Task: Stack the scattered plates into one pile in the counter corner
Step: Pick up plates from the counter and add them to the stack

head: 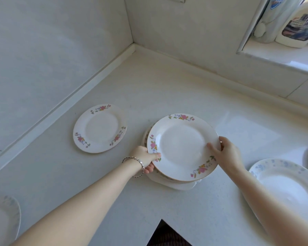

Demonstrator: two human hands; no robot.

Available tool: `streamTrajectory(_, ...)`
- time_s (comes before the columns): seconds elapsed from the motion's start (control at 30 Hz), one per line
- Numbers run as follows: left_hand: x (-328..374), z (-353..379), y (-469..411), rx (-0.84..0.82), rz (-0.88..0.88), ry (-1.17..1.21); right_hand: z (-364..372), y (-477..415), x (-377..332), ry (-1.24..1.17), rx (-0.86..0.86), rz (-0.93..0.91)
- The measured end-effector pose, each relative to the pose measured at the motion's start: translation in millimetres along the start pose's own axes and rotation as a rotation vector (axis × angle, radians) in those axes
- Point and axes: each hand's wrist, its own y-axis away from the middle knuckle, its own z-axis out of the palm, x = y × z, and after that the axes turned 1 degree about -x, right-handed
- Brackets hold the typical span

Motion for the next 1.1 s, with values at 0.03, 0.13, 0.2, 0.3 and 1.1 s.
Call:
streamTrajectory(0.03,-1.0,-0.3,-2.4,0.009,-0.011,-0.038,1.6,-0.1,0.1,0.021,-0.009,-0.011)
streamTrajectory(0.13,-2.9,-1.3,-8.3,0.039,-0.033,-0.095,5.8,-2.0,2.5,0.122,-0.02,-0.032)
streamTrajectory(0.2,-2.2,-1.1,-9.7,0.043,-0.039,-0.166,7.5,-4.0,5.6,0.221,-0.01,-0.045)
streamTrajectory(0.3,-0.7,-0.9,-9.4,0.045,-0.053,-0.275,9.7,-4.9,11.5,0.364,-0.008,-0.075)
streamTrajectory(1.1,-3.2,25.5,-19.0,0.242,0.017,0.792,21.2,-47.8,-16.0,-0.343,-0.166,0.085)
